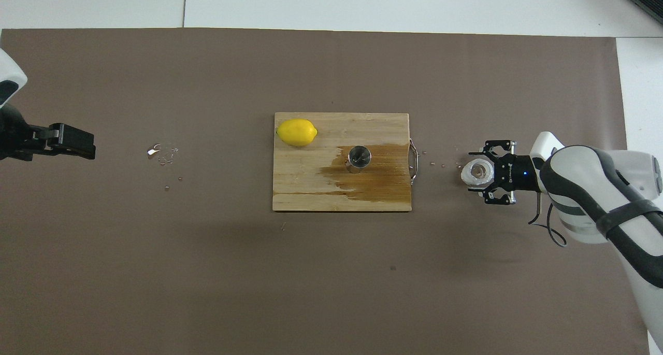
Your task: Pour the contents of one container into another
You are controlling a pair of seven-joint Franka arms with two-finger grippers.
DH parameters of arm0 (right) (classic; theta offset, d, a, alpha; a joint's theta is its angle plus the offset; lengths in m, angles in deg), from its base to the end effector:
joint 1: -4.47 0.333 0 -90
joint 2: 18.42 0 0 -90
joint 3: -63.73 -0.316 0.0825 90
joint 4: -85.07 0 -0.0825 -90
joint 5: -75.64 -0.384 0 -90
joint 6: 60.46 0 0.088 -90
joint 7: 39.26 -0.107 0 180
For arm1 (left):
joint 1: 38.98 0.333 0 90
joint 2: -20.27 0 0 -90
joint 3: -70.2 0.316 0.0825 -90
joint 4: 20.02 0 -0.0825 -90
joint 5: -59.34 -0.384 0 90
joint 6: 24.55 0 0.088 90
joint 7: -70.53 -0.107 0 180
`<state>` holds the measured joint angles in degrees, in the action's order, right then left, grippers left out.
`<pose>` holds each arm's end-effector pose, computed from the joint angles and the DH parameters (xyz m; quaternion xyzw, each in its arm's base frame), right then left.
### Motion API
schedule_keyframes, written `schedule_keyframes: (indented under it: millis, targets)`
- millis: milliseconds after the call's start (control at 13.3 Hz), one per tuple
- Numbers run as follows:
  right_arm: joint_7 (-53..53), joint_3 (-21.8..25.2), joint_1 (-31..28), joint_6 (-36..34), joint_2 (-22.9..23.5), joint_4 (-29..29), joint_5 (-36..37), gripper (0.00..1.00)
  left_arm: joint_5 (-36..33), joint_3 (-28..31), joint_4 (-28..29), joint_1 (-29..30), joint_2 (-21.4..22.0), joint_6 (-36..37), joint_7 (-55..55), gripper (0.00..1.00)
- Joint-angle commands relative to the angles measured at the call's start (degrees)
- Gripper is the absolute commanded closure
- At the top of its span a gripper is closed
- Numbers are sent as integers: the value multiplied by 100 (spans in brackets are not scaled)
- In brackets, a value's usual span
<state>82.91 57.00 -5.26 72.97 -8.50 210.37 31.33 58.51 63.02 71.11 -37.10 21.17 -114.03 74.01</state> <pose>0.5527 -0.0174 0.3103 -0.6950 -0.6624 -0.2404 0.1431 0.5462 -0.0497 0.6230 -0.9998 0.0158 0.0060 0.0087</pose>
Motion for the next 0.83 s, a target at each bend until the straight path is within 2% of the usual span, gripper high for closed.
schedule_keyframes:
  millis: [0,225,451,751]
  targets:
    - [-1320,-21,-2,-316,-463,74,789,0,4,-3,124,13,130,36,48,0]
    - [-3420,-47,77,-695,-797,30,1905,0,4,-3,124,22,130,36,48,0]
    - [-5836,-48,506,-792,-824,-93,3302,0,4,-3,124,14,130,36,48,0]
    - [-8615,-48,745,-1300,-877,-181,4246,0,4,-3,124,13,130,36,48,0]
